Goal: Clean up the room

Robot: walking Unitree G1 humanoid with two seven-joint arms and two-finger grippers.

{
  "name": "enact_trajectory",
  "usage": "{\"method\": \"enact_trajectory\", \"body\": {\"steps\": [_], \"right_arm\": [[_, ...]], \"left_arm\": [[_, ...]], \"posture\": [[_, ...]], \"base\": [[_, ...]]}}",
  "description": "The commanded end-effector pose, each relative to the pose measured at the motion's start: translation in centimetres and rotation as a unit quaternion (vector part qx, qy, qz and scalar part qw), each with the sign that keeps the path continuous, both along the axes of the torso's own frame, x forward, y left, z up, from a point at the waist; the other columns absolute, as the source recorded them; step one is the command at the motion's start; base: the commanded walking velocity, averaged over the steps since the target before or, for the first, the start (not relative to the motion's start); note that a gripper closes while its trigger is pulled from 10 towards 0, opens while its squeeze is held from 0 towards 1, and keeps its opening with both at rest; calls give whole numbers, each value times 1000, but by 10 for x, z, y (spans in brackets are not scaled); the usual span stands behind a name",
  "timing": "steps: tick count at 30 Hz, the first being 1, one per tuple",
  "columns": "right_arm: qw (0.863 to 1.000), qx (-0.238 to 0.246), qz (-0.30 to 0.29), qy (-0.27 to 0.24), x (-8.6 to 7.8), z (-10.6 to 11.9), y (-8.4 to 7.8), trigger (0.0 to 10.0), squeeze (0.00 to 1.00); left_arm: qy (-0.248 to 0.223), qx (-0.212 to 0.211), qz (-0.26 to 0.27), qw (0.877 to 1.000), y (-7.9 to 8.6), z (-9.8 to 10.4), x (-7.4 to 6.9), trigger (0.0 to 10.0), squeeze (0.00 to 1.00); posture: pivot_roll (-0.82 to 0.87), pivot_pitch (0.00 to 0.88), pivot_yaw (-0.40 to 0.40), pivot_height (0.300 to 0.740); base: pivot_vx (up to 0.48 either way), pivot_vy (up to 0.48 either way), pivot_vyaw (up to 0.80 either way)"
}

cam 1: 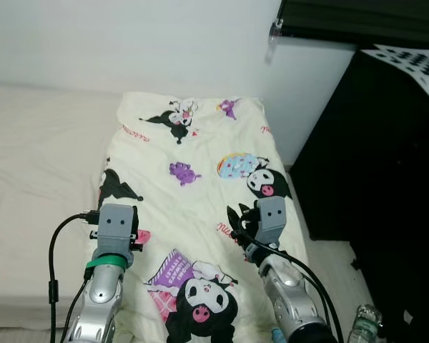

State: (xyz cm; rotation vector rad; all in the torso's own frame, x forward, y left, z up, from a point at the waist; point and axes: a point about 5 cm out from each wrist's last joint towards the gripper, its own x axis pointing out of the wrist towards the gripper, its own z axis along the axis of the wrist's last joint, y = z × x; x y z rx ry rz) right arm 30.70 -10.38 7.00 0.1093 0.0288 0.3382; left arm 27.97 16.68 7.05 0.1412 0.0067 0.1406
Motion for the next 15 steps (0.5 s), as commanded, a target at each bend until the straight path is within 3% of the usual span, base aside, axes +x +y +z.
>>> {"method": "enact_trajectory", "body": {"steps": [1, 6, 15], "right_arm": [[1000, -2, -9, 18, -5, -9, -4, 10000, 0], [998, -6, -18, 62, -6, -21, -6, 10000, 0], [996, -12, -18, 84, -7, -27, -5, 10000, 0]], "left_arm": [[11, -6, 2, 1000, -1, -7, -6, 10000, 0], [21, -20, 2, 1000, -1, -10, -8, 10000, 0], [25, -21, 5, 999, 1, -12, -9, 10000, 0]], "posture": [[44, 0, -51, 740], [44, 0, -52, 740], [45, 0, -56, 740]], "base": [[0, 0, 0], [0, 0, 0], [0, 0, 0]]}}
